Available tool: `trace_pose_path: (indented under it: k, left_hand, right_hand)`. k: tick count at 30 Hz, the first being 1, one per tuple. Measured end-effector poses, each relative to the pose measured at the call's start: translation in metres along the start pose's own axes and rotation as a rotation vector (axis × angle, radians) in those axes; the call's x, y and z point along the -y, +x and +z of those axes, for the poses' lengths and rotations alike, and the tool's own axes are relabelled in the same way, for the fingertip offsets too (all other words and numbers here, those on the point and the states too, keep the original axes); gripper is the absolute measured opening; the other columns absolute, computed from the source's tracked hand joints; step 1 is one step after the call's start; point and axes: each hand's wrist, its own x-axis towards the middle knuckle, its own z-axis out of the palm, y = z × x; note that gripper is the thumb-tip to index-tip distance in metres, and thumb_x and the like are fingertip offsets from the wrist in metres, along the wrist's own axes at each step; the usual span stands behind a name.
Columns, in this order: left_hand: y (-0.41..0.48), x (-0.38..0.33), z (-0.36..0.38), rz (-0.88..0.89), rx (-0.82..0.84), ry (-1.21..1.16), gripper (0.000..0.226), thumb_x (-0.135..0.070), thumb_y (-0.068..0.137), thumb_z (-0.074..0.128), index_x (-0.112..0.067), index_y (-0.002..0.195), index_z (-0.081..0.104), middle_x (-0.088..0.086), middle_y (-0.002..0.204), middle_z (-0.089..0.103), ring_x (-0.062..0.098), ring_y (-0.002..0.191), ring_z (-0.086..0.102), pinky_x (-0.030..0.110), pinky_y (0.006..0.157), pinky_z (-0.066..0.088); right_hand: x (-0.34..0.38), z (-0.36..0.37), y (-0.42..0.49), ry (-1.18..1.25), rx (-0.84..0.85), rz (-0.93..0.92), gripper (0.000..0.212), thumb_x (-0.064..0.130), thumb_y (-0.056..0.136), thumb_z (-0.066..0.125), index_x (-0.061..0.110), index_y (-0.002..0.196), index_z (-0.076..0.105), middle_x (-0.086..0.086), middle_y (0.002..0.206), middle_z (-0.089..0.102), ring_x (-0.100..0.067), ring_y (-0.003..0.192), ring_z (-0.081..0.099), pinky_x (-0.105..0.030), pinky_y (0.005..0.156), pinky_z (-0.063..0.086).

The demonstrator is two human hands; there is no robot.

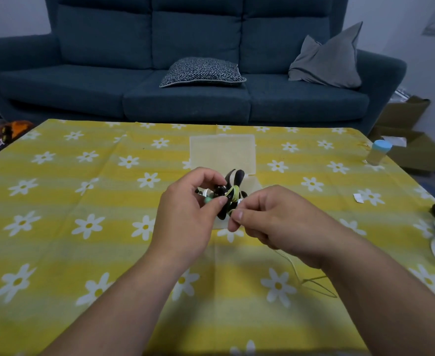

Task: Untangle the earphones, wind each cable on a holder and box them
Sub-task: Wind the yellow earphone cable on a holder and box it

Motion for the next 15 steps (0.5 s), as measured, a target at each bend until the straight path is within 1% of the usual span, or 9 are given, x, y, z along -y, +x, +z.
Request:
trace_pose_path:
  k: [2, 4, 7, 9, 12, 13, 15]
  left_hand:
    - [-0.001, 0.0, 0.001, -0.003, 0.015, 0.018, 0.03, 0.003, 0.082, 0.071, -0.027, 0.087, 0.066, -0.019, 0.086, 0.066, 0.013, 0.067, 0.064, 0.019, 0.065, 0.047]
    - [0.0, 0.002, 0.001, -0.013, 0.033, 0.018, 0.031, 0.002, 0.081, 0.072, -0.028, 0.086, 0.066, -0.016, 0.085, 0.066, 0.015, 0.066, 0.063, 0.024, 0.064, 0.048]
    - [0.0, 0.003, 0.002, -0.015, 0.112, 0.024, 0.033, 0.003, 0.081, 0.073, -0.029, 0.084, 0.066, -0.012, 0.083, 0.068, 0.02, 0.061, 0.061, 0.029, 0.061, 0.051]
    - [-0.001, 0.004, 0.004, -0.018, 0.162, 0.058, 0.033, 0.003, 0.081, 0.072, -0.029, 0.085, 0.066, -0.011, 0.084, 0.069, 0.021, 0.064, 0.063, 0.033, 0.064, 0.052]
    - [-0.003, 0.005, 0.005, -0.014, 0.181, 0.112, 0.033, 0.001, 0.081, 0.072, -0.031, 0.085, 0.066, -0.012, 0.084, 0.068, 0.016, 0.062, 0.061, 0.024, 0.06, 0.045]
    - [-0.003, 0.005, 0.005, -0.011, 0.182, 0.101, 0.033, 0.002, 0.081, 0.072, -0.03, 0.085, 0.066, -0.012, 0.083, 0.068, 0.017, 0.061, 0.061, 0.024, 0.059, 0.045]
    - [-0.003, 0.004, 0.007, -0.017, 0.175, 0.046, 0.032, 0.003, 0.081, 0.072, -0.028, 0.086, 0.066, -0.009, 0.083, 0.068, 0.027, 0.063, 0.063, 0.034, 0.06, 0.051]
  right_hand:
    - [0.002, -0.002, -0.003, -0.016, 0.037, 0.002, 0.025, 0.02, 0.097, 0.058, 0.01, 0.08, 0.073, 0.005, 0.05, 0.042, -0.012, 0.047, 0.032, -0.023, 0.045, 0.026]
    - [0.003, -0.006, -0.004, -0.005, 0.047, 0.004, 0.024, 0.018, 0.097, 0.058, 0.007, 0.081, 0.073, 0.003, 0.051, 0.041, -0.012, 0.046, 0.03, -0.022, 0.044, 0.024]
    - [0.003, -0.016, -0.006, 0.001, 0.01, 0.027, 0.024, 0.014, 0.096, 0.058, 0.002, 0.082, 0.072, 0.003, 0.049, 0.039, -0.012, 0.045, 0.027, -0.023, 0.043, 0.021]
    - [0.004, -0.023, -0.008, -0.05, 0.025, 0.056, 0.025, 0.015, 0.097, 0.058, 0.003, 0.081, 0.073, 0.005, 0.049, 0.039, -0.013, 0.044, 0.026, -0.023, 0.043, 0.02]
    - [0.007, -0.03, -0.012, -0.094, 0.018, 0.059, 0.025, 0.013, 0.097, 0.058, 0.007, 0.078, 0.074, 0.003, 0.05, 0.04, -0.014, 0.045, 0.027, -0.024, 0.044, 0.021]
    - [0.007, -0.031, -0.012, -0.073, 0.001, 0.04, 0.024, 0.012, 0.096, 0.059, 0.007, 0.078, 0.074, 0.002, 0.051, 0.04, -0.014, 0.045, 0.027, -0.026, 0.045, 0.02]
    - [0.008, -0.029, -0.012, -0.002, -0.02, -0.018, 0.023, 0.01, 0.095, 0.059, 0.006, 0.078, 0.074, 0.0, 0.052, 0.038, -0.014, 0.046, 0.026, -0.028, 0.047, 0.018]
